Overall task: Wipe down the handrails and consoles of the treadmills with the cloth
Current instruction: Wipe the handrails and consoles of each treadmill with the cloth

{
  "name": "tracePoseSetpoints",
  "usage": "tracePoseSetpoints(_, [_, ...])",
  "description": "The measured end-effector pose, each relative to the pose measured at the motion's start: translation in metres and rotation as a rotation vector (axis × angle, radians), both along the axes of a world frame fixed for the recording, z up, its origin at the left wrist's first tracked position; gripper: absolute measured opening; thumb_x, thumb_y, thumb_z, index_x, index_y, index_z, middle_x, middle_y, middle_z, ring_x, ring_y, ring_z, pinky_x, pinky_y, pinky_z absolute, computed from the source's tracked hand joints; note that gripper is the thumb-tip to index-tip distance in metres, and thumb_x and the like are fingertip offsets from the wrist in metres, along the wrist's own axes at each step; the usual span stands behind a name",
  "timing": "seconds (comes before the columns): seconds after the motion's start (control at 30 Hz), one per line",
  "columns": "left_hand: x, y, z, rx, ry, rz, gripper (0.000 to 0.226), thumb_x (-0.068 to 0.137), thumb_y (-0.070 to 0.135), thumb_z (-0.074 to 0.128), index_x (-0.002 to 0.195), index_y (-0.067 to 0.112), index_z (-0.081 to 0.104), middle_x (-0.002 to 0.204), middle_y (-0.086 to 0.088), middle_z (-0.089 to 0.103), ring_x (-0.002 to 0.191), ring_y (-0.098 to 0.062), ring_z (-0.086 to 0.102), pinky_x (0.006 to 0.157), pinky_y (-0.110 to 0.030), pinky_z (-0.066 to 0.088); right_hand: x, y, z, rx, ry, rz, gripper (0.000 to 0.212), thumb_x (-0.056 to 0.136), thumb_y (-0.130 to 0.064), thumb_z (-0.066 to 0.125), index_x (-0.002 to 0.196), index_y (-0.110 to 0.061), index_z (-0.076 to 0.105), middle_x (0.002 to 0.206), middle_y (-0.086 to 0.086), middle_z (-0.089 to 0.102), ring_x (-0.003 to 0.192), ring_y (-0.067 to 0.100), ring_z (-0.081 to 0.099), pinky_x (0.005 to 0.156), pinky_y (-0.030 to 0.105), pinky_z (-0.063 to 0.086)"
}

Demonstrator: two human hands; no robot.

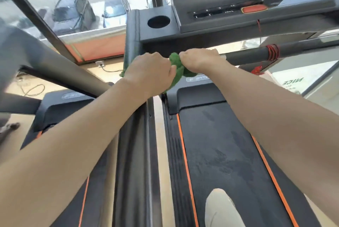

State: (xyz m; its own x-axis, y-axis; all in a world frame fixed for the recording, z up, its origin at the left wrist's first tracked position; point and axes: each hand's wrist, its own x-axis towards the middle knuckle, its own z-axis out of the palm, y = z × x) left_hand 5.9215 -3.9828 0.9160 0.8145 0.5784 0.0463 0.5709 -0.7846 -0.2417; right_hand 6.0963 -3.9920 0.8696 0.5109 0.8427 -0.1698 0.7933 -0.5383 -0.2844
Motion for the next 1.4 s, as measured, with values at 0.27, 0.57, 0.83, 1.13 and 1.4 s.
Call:
tracePoseSetpoints(0.27, [0.011, -0.004, 0.029, -0.331, -0.113, 0.122, 0.049, 0.09, 0.035, 0.064, 0.135, 0.019, 0.051, 0.13, -0.002, 0.055, 0.114, -0.025, 0.056, 0.095, -0.041, 0.048, 0.008, 0.0, 0.014, -0.109, 0.019, 0.06, 0.054, 0.107, -0.038, 0.018, 0.132, -0.018, 0.062, 0.136, 0.009, 0.061, 0.126, 0.033, 0.055, 0.093, 0.041, 0.037])
tracePoseSetpoints(0.57, [0.043, 0.01, -0.033, -0.244, -0.073, 0.186, 0.081, 0.086, 0.037, 0.075, 0.149, 0.01, 0.031, 0.137, -0.007, 0.056, 0.129, -0.026, 0.05, 0.107, -0.037, 0.039, 0.013, 0.008, 0.005, -0.054, 0.087, 0.069, 0.048, 0.104, -0.033, 0.017, 0.125, -0.019, 0.058, 0.125, 0.008, 0.066, 0.116, 0.033, 0.06, 0.08, 0.041, 0.03])
tracePoseSetpoints(0.83, [0.06, 0.048, -0.036, -0.279, 0.069, 0.29, 0.05, 0.077, 0.054, 0.07, 0.096, 0.021, 0.038, 0.079, 0.007, 0.053, 0.072, -0.023, 0.053, 0.06, -0.031, 0.033, 0.049, -0.003, 0.011, -0.15, 0.125, 0.396, 0.014, 0.094, -0.009, 0.031, 0.092, -0.011, 0.044, 0.074, 0.003, 0.05, 0.079, 0.035, 0.048, 0.064, 0.039, 0.033])
tracePoseSetpoints(1.13, [0.081, 0.098, -0.017, -0.941, 0.352, 0.334, 0.028, 0.058, 0.034, 0.078, 0.08, 0.028, 0.062, 0.078, 0.008, 0.069, 0.071, -0.015, 0.067, 0.056, -0.025, 0.05, 0.051, 0.011, 0.013, -0.192, 0.091, 0.421, 0.016, 0.093, -0.008, 0.03, 0.088, -0.011, 0.046, 0.078, 0.008, 0.051, 0.068, 0.036, 0.044, 0.056, 0.037, 0.024])
tracePoseSetpoints(1.4, [0.069, 0.05, -0.037, -0.35, 0.038, 0.29, 0.035, 0.066, 0.025, 0.073, 0.083, 0.021, 0.043, 0.072, 0.006, 0.056, 0.061, -0.024, 0.052, 0.059, -0.031, 0.032, 0.112, -0.018, 0.039, -0.177, 0.247, 0.423, 0.034, 0.108, -0.027, 0.022, 0.078, -0.019, 0.036, 0.07, -0.001, 0.047, 0.078, 0.034, 0.055, 0.07, 0.042, 0.046])
